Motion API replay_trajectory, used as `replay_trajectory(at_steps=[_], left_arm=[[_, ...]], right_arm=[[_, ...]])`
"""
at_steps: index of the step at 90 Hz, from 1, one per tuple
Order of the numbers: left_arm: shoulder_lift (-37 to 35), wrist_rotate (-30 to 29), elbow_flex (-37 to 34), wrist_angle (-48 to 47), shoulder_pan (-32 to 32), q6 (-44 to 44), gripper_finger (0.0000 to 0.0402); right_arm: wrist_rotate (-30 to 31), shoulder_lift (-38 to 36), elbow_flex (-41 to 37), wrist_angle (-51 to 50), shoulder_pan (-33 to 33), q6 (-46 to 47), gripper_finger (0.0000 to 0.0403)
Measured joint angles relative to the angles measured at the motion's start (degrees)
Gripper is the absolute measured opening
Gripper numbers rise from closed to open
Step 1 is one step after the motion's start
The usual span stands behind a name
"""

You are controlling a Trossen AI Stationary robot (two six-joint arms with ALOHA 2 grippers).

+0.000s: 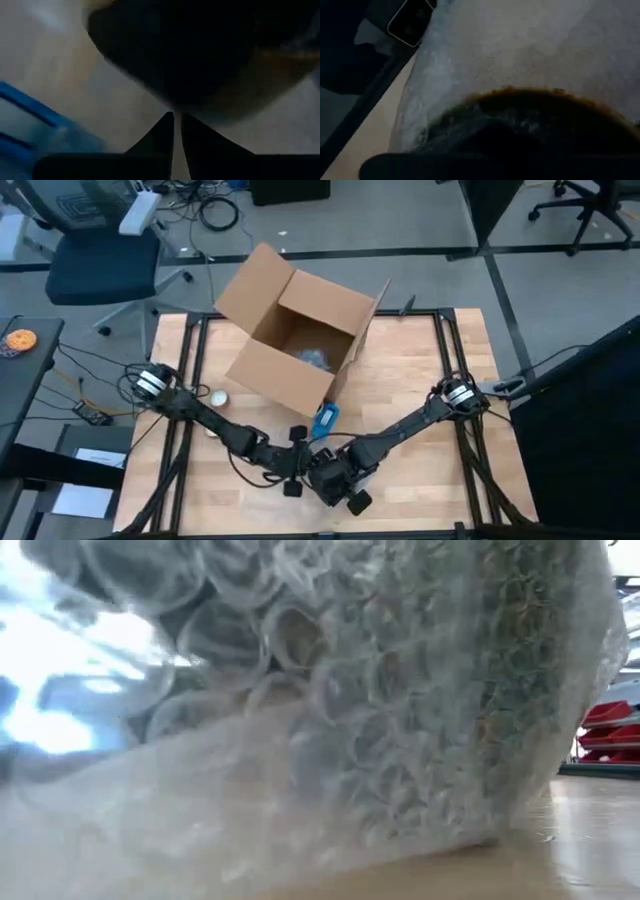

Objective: Wrap mug
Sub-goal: Wrap the brown mug with the bubble wrap on the table

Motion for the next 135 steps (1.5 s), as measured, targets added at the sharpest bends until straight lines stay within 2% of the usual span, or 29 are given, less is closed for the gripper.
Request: replay_trajectory(at_steps=[19, 34, 40, 53, 69, 95, 108, 119, 135], left_arm=[[6.16, -10.48, -0.5, 5.63, -0.54, 4.73, 0.0021], [8.57, -11.9, -4.16, 9.18, 1.22, 4.39, 0.0021], [8.62, -12.29, -5.4, 10.65, 1.47, 3.52, 0.0021], [8.26, -12.28, -8.05, 12.56, 1.34, 4.07, 0.0021], [8.24, -11.97, -9.21, 12.71, 1.34, 4.48, 0.0021], [8.22, -11.97, -9.4, 13.72, 1.36, 6.1, 0.0021], [5.12, -11.43, -9.67, 10.51, 1.43, 8.31, 0.0021], [-0.3, -11.48, -9.86, 2.95, 1.45, 9.35, 0.0021], [-7.28, -12.26, -9.77, -6.1, 0.64, 7.77, 0.0021]], right_arm=[[2.03, 0.0, -0.87, -0.32, 0.2, -1.14, 0.0], [3.21, -0.25, -2.43, 3.27, -0.52, -8.79, 0.0], [0.97, -0.19, -3.48, 6.41, -0.91, -10.46, 0.0], [-8.91, -0.14, -4.09, 10.04, -2.19, -11.39, 0.0], [-15.51, -0.07, -3.07, 13.72, -1.8, -10.59, 0.0], [-15.34, -0.02, -3.19, 15.2, -2.48, -8.95, 0.0], [-15.29, 0.11, -3.21, 18.45, -2.65, -8.87, 0.0], [-12.65, 0.11, -3.21, 18.26, -2.69, -7.46, 0.0], [-12.56, 0.11, -3.21, 18.59, -3.58, -3.89, 0.0]])
